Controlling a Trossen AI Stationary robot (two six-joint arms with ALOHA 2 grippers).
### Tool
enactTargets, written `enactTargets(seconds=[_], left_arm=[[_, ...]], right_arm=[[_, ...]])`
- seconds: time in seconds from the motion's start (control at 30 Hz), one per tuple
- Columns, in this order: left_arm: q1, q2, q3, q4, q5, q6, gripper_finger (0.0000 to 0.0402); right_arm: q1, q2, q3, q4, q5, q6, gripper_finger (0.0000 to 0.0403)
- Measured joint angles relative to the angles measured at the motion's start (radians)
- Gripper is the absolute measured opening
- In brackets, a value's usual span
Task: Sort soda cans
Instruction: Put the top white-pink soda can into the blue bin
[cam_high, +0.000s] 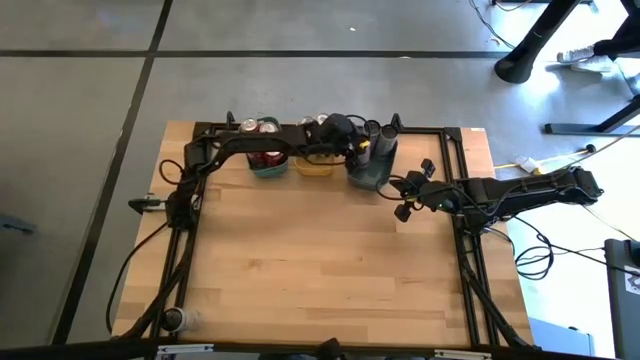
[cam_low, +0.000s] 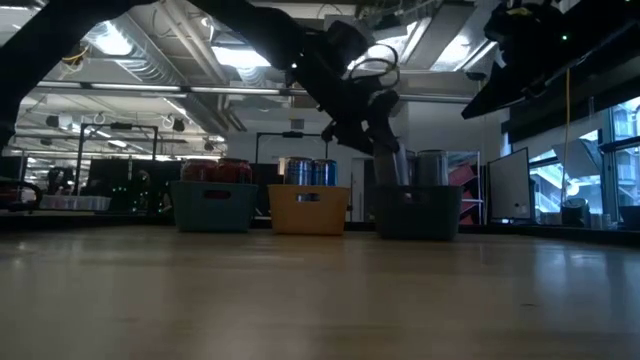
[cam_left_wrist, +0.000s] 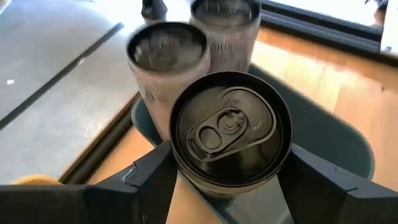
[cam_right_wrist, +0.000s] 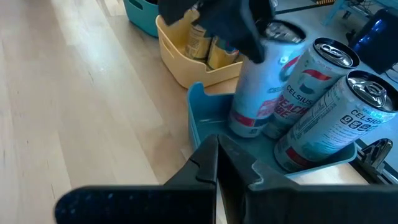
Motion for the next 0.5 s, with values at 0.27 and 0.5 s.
enactTargets(seconds=[0.27, 0.5], left_arm=[[0.0, 0.026, 0.002, 0.0, 0.0, -0.001, 0.0235], [0.007, 0.026, 0.002, 0.01, 0.003, 0.008, 0.0235]], right_arm=[[0.001, 0.0, 0.0, -0.001, -0.002, 0.0, 0.0005], [0.001, 0.0, 0.0, -0.002, -0.003, 0.0, 0.0005]])
